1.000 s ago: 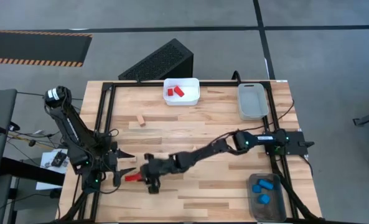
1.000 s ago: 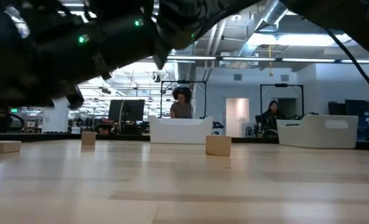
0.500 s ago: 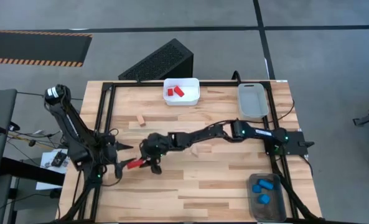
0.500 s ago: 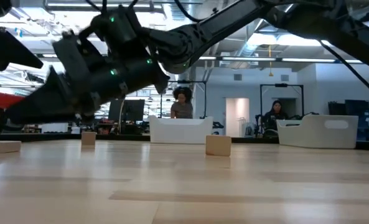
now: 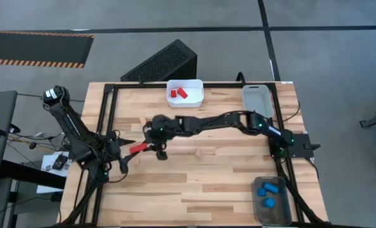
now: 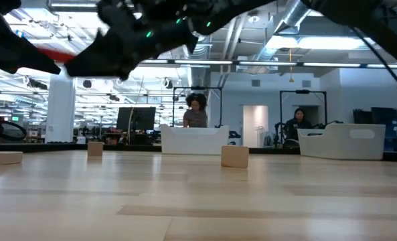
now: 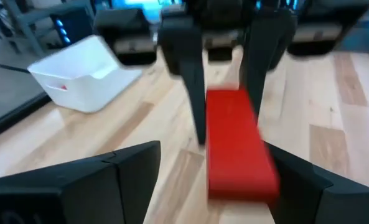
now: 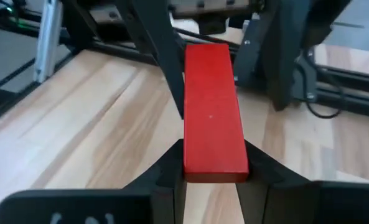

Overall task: Sort & place blocks by color
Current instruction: Put the red block into the white bin

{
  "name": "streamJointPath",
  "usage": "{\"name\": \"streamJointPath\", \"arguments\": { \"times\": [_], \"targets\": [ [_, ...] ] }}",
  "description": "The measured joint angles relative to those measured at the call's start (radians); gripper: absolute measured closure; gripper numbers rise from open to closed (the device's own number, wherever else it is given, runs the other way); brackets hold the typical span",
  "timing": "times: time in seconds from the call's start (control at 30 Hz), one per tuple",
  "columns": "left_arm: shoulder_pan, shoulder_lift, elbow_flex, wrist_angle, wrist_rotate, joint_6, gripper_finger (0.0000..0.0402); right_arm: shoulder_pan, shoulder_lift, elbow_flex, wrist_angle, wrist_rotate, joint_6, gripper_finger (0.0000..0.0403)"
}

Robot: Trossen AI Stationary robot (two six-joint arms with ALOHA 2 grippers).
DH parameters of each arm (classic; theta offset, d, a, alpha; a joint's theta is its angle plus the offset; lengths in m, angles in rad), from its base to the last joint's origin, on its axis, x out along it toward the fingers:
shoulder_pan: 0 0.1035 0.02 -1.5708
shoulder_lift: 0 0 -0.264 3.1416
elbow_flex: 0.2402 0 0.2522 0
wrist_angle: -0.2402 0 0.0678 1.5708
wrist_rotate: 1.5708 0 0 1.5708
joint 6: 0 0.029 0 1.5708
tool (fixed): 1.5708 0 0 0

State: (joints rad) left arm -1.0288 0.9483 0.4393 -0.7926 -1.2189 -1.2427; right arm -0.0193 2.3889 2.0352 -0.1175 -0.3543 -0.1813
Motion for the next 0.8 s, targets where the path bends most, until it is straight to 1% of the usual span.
{"name": "streamJointPath", "arguments": {
  "times": [0.1, 0.2, 0.33, 0.43, 0.53, 0.63, 0.7, 0.8],
  "targets": [
    [0.011, 0.001, -0.001, -0.006, -0.02, 0.002, 0.0162, -0.005, -0.094, -0.089, -0.02, -0.01, 0.005, 0.0287],
    [0.022, 0.001, -0.001, -0.005, -0.026, 0.003, 0.0162, -0.003, -0.208, -0.251, 0.043, 0.0, 0.046, 0.0287],
    [0.031, 0.001, -0.001, -0.003, -0.033, 0.032, 0.0162, 0.014, -0.372, -0.517, 0.228, 0.109, 0.108, 0.0287],
    [0.05, 0.001, -0.001, -0.002, -0.082, 0.068, 0.0162, 0.026, -0.462, -0.677, 0.337, 0.204, 0.137, 0.0287],
    [0.097, 0.001, -0.001, -0.002, -0.135, 0.102, 0.0162, 0.02, -0.517, -0.775, 0.36, 0.265, 0.147, 0.0287],
    [0.167, 0.001, -0.001, -0.003, -0.137, 0.121, 0.0162, -0.011, -0.55, -0.83, 0.38, 0.298, 0.147, 0.0287],
    [0.217, 0.001, -0.001, -0.002, -0.117, 0.122, 0.0162, -0.039, -0.549, -0.866, 0.422, 0.295, 0.147, 0.0287],
    [0.294, 0.001, -0.001, 0.014, -0.094, 0.137, 0.0162, -0.093, -0.529, -0.926, 0.517, 0.235, 0.148, 0.0287]
  ]
}}
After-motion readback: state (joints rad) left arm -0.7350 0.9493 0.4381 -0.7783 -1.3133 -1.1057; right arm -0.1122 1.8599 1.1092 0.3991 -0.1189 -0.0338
